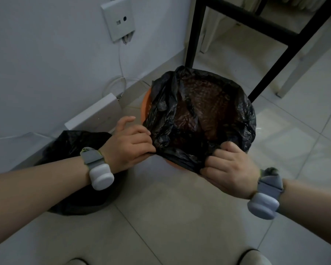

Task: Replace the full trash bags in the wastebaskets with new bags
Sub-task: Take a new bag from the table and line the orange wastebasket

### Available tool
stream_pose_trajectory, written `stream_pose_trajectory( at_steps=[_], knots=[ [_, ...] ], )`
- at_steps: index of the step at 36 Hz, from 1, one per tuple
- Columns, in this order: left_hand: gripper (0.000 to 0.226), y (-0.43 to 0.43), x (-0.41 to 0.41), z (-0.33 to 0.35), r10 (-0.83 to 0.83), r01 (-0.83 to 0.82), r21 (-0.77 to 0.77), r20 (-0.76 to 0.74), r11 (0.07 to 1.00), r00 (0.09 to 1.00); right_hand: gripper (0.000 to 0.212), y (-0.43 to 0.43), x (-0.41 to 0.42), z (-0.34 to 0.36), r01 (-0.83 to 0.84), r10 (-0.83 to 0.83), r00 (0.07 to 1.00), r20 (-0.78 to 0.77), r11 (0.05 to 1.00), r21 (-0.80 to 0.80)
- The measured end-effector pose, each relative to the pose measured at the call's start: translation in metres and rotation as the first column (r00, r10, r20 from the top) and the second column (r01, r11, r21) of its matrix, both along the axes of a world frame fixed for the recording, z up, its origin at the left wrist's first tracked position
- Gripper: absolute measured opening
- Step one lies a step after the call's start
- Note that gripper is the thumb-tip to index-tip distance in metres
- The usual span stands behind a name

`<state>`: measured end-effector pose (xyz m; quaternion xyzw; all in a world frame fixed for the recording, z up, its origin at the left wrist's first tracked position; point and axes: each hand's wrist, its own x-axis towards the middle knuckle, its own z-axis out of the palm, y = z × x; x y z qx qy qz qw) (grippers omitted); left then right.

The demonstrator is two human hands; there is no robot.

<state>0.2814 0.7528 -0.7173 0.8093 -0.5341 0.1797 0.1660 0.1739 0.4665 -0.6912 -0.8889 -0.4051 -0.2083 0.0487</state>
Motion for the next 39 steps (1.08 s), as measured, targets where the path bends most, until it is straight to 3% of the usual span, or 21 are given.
stream_pose_trajectory(
  at_steps=[10,15,17,19,22,24,28,32,36,39],
  knots=[
    [0.009,0.008,0.01,-0.01,0.032,-0.031,-0.007,0.054,0.999,0.998,0.019,0.01,-0.002,-0.008,0.067,-0.059,0.995,0.078,0.993,-0.1],
    [0.022,0.013,0.015,-0.017,0.083,-0.088,0.047,0.096,0.995,0.992,0.022,0.02,0.001,-0.005,0.096,-0.086,0.993,0.083,0.987,-0.128],
    [0.026,0.014,0.018,-0.019,0.089,-0.093,0.061,0.066,0.994,0.994,0.021,0.023,0.003,-0.002,0.087,-0.08,0.995,0.058,0.987,-0.132],
    [0.026,0.015,0.02,-0.017,0.098,-0.096,0.027,-0.075,0.995,0.992,0.024,0.026,0.003,0.003,0.063,-0.064,0.998,-0.011,0.993,-0.103],
    [0.029,0.011,0.021,-0.008,0.215,-0.283,-0.129,-0.383,0.951,0.898,0.033,0.031,0.006,0.02,0.056,-0.057,0.986,-0.157,0.998,-0.011],
    [0.029,0.007,0.022,-0.002,0.247,-0.401,-0.219,-0.509,0.889,0.825,0.032,0.034,0.015,0.031,0.082,-0.074,0.98,-0.186,0.996,0.037],
    [0.016,-0.007,0.027,0.008,0.329,-0.59,-0.215,-0.662,0.778,0.674,0.028,0.037,0.044,0.044,0.2,-0.184,0.952,-0.246,0.979,0.039],
    [0.028,-0.014,0.042,0.008,0.36,-0.71,-0.158,-0.775,0.687,0.52,0.031,0.041,0.078,0.051,0.312,-0.287,0.896,-0.339,0.95,0.021],
    [0.03,-0.014,0.05,0.004,0.294,-0.726,-0.08,-0.88,0.683,0.373,0.031,0.048,0.117,0.053,0.407,-0.384,0.859,-0.34,0.914,-0.004],
    [0.029,-0.011,0.053,0.004,0.271,-0.694,-0.062,-0.893,0.717,0.36,0.035,0.054,0.153,0.052,0.472,-0.475,0.812,-0.339,0.876,-0.097]
  ],
)
